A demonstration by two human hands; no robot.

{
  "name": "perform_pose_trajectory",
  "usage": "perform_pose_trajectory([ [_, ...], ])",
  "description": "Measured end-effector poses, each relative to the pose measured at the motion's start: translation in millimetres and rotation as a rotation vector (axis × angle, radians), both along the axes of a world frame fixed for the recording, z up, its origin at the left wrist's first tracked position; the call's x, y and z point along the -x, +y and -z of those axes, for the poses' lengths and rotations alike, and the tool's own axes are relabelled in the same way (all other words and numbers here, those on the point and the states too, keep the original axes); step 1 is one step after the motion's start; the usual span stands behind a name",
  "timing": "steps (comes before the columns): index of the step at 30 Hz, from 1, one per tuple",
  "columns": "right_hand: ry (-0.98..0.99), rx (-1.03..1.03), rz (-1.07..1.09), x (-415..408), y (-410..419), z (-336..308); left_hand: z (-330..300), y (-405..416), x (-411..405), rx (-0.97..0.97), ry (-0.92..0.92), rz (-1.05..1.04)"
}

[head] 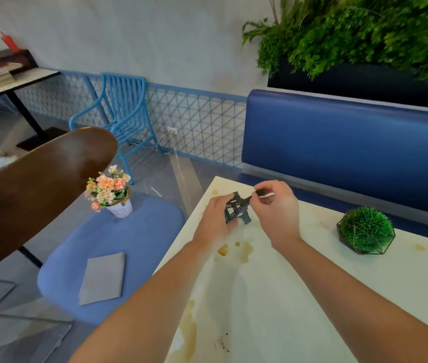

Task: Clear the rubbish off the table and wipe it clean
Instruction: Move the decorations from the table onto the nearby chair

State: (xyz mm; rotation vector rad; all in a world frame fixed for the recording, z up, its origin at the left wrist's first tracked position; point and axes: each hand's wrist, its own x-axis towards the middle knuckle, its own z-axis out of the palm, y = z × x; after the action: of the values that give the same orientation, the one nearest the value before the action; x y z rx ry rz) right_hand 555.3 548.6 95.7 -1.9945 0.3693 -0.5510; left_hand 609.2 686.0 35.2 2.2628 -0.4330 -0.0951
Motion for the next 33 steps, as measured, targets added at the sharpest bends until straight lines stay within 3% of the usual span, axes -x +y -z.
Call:
perform_pose_trajectory([
  [3, -0.049, 0.064, -0.049, -10.3, 17.7, -17.2, -4.9, 11.4, -2.8, -0.009, 0.003, 0.013],
  [7, -0.071, 0.075, -0.128, -26.7, 45.8, -36.2, -13.5, 36.8, -11.1, -0.043, -0.006, -0.146],
  [12, -0.058, -0.133, -0.358, -47.6, 86.1, -43.0, -18.9, 87.1, -23.1, -0.079, -0.051, -0.231],
  [15, -0.037, -0.215, -0.389, -62.0, 118.8, -35.0, -21.9, 127.4, -33.2, -0.084, -0.076, -0.293],
  [19, 0.115, -0.139, -0.402, -80.6, 163.7, -5.7, -24.5, 179.3, -47.2, -0.015, -0.038, -0.384],
  [24, 0.385, 0.048, -0.601, -99.7, 227.2, 31.7, -23.5, 240.0, -56.8, 0.172, 0.071, -0.483],
  [27, 0.419, 0.022, -0.694, -105.8, 266.8, 47.9, -14.7, 275.5, -59.1, 0.279, 0.142, -0.536],
  [33, 0.490, -0.091, -0.622, -132.5, 334.1, 88.6, 12.6, 331.6, -68.2, 0.320, 0.269, -0.621],
])
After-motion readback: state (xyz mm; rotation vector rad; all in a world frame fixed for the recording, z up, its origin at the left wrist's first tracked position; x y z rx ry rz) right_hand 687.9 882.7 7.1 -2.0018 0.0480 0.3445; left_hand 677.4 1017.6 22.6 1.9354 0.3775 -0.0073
